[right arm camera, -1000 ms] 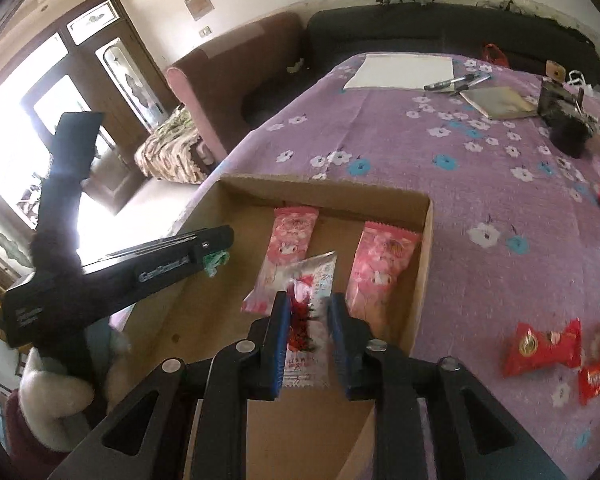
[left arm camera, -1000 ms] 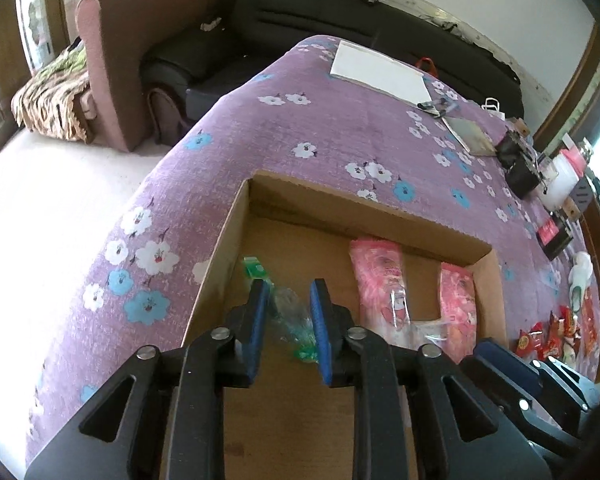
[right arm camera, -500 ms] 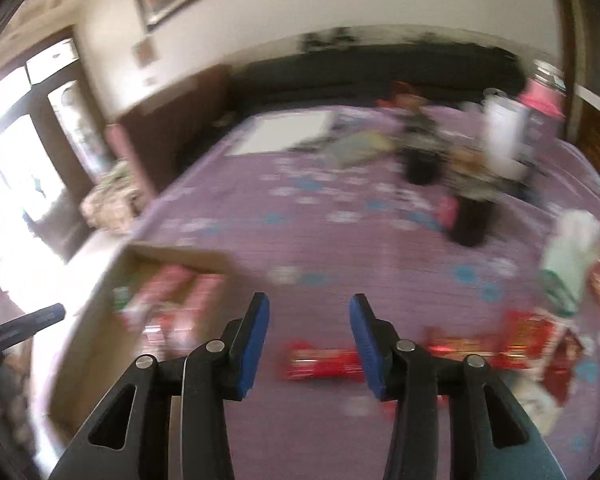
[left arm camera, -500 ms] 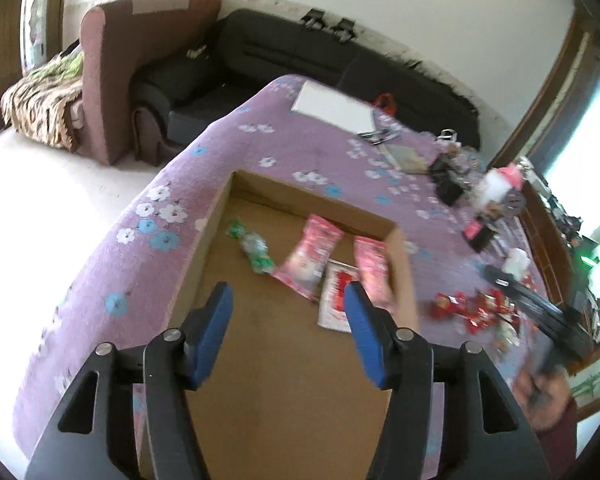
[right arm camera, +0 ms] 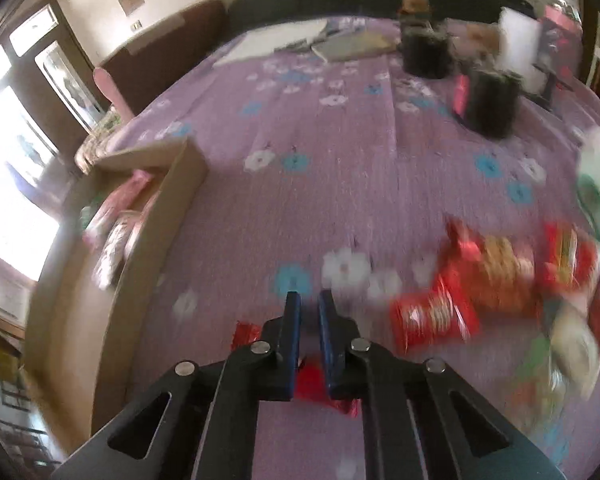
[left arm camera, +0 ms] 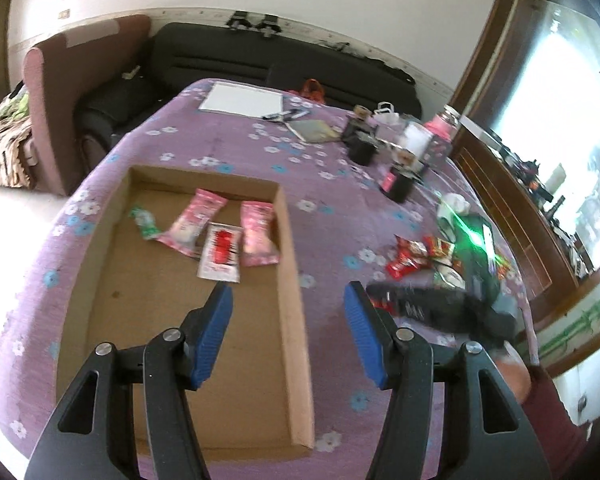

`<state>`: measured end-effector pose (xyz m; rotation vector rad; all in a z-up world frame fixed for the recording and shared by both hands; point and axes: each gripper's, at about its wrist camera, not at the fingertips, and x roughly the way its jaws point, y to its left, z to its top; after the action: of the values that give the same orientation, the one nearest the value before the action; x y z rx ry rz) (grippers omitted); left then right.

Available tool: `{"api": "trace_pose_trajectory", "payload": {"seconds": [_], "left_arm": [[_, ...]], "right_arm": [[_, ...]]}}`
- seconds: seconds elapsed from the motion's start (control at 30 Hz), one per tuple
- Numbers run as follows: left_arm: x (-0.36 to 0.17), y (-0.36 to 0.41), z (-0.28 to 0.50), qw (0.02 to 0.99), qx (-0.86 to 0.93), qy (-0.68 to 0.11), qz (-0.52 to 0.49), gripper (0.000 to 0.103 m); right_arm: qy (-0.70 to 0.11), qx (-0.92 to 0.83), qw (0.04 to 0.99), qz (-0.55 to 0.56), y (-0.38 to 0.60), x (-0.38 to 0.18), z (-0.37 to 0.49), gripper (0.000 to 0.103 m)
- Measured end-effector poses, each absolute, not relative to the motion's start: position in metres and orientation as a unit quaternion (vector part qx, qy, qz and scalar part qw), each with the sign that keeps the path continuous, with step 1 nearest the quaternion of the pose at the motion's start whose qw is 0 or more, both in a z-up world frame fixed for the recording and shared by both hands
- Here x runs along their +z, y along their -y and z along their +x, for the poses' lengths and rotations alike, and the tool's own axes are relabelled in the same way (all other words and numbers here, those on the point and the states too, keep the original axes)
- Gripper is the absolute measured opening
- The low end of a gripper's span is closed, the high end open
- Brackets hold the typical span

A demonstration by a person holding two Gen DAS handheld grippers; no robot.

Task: Organize snacks
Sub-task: 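Return to the table and grasp the clear green-striped pastry packet with the right gripper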

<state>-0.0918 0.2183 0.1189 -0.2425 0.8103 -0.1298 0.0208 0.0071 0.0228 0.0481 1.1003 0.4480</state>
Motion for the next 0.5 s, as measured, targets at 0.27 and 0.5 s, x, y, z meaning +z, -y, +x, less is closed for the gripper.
{"api": "trace_pose_trajectory", "payload": {"seconds": [0.27, 0.5], "left_arm": [[0.097, -0.162, -0.094, 0.892, -0.109, -0.428, -0.091, 0.057], [0.068, -0.095, -0.094, 0.886, -0.149, -0.44, 0.02, 0.056]], "right_arm": [[-0.461, 0.212, 0.854, 0.115, 0.095, 0.057, -0.042, 0.025], [-0.452, 0.125, 0.869, 0.157, 0.153, 0.042, -0.038, 0.04]]}}
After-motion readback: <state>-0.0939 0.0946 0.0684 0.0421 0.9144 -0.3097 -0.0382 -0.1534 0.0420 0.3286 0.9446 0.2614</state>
